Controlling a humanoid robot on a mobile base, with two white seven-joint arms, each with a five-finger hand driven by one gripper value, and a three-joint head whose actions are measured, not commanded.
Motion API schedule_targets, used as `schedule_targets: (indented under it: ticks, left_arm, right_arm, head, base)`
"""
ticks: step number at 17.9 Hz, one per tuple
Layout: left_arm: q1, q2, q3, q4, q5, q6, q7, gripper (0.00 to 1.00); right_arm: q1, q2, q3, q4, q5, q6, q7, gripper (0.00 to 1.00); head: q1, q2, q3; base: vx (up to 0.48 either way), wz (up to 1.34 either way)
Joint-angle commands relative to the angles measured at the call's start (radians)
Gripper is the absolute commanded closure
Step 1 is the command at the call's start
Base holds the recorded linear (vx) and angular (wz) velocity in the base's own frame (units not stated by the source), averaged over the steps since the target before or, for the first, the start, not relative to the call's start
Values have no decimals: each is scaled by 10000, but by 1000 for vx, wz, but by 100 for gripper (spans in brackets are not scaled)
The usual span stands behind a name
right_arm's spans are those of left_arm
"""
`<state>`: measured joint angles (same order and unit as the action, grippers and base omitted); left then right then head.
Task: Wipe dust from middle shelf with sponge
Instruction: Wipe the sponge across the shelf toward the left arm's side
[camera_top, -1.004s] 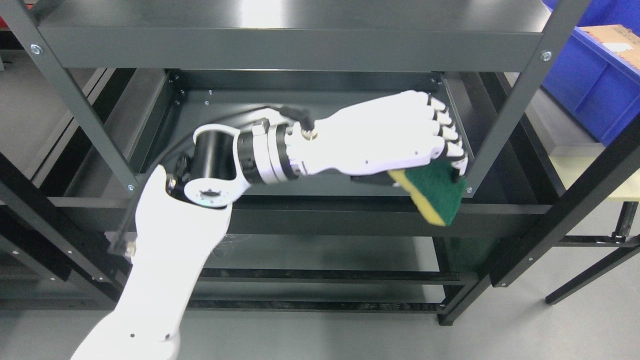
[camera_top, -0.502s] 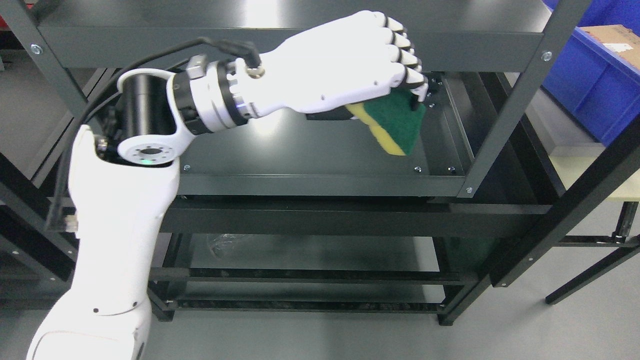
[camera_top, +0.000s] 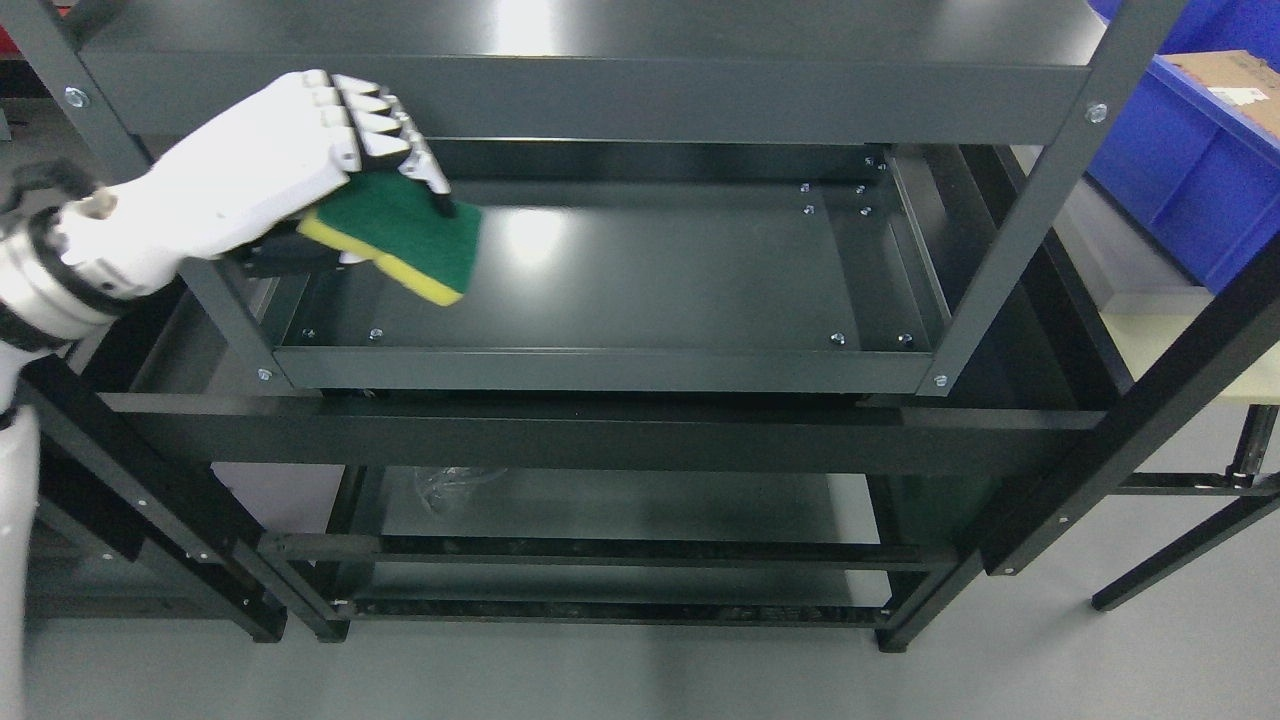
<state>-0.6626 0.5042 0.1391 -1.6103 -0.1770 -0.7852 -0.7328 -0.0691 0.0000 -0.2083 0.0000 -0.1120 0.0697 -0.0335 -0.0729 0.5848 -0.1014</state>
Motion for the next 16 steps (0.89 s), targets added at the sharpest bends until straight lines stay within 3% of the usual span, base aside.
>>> schedule_targets:
  ticks: [1,3,6,8,13,16]
  left_arm:
    - [1517,3286,4835,2296,1431,-1,11,100]
    - [1777,3379,4639,2160,1800,-1,11,100]
    - [1794,3104,3217,1319,1801,-1,133,100]
    - [1306,2004,1408,306,1436,-1,87,100]
    - [-718,-1125,-1540,42,-404,-1,11,100]
    - [-1227,-3148,-2920,42,-1600,-1,11,100]
  right_arm:
    - [0,-175,-3,-174,0,70,-33,0]
    - [0,-175,-3,-174,0,70,-33,0]
    - [0,-175,12,-174,0,70,-33,0]
    - [0,-175,-3,-174,0,70,-33,0]
    - [0,-175,-3,-174,0,70,-33,0]
    - [0,-175,-3,-174,0,70,-33,0]
  head:
    - [0,0,0]
    - [0,0,0]
    - [0,0,0]
    - [0,0,0]
    - [0,0,0]
    - [0,0,0]
  base:
    - [0,0]
    - [0,0]
    - [0,0]
    - [0,0]
    - [0,0]
    - [0,0]
